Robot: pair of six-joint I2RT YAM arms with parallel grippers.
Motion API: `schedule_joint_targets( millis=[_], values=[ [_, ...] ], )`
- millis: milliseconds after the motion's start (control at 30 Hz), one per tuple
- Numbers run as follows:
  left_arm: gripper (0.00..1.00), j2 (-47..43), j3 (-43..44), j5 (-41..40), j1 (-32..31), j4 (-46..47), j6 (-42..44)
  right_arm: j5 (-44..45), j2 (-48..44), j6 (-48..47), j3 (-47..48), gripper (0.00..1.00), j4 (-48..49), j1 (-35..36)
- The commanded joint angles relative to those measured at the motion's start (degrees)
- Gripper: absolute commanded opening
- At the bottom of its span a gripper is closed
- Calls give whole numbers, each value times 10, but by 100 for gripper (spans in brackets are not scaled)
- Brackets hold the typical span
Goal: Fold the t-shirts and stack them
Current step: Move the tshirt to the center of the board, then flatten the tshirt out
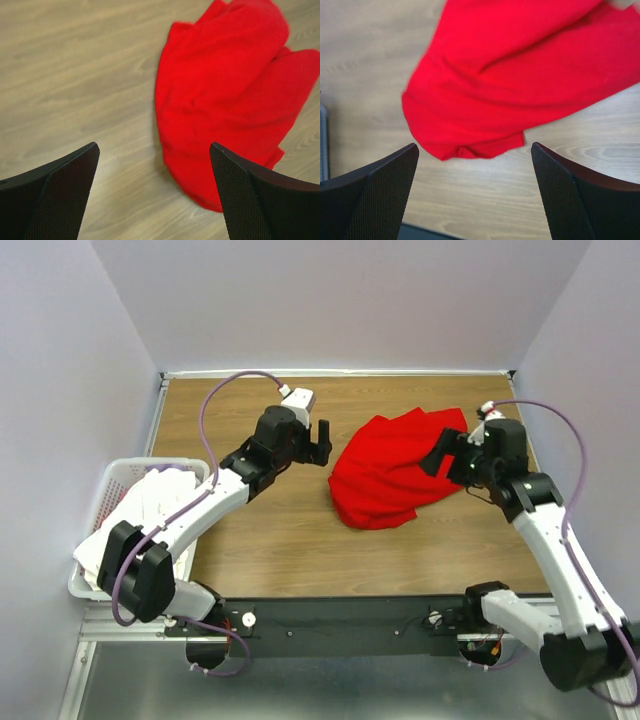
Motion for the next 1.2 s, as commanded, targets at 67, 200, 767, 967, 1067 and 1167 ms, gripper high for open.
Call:
schedule_joint_targets(
  millis=[67,200,767,967,1067,1167],
  values=[
    [98,-19,-60,-11,1,10,-57,-116,139,-44,2,100,9,3],
    [98,-25,-94,-19,1,20,-84,-124,190,-57,0,100,14,28],
    [98,-60,-143,-74,2,-15,-86,122,353,-72,-14,73,37,294],
    [98,-85,-155,-85,1,-24,-82,110,387,-94,-27,69,62,302],
    [98,-94,-162,-90,2,-27,-82,96,403,-100,-34,64,89,310],
    [98,-98,-165,-91,2,-31,-84,86,417,-101,-35,63,102,313]
  ],
)
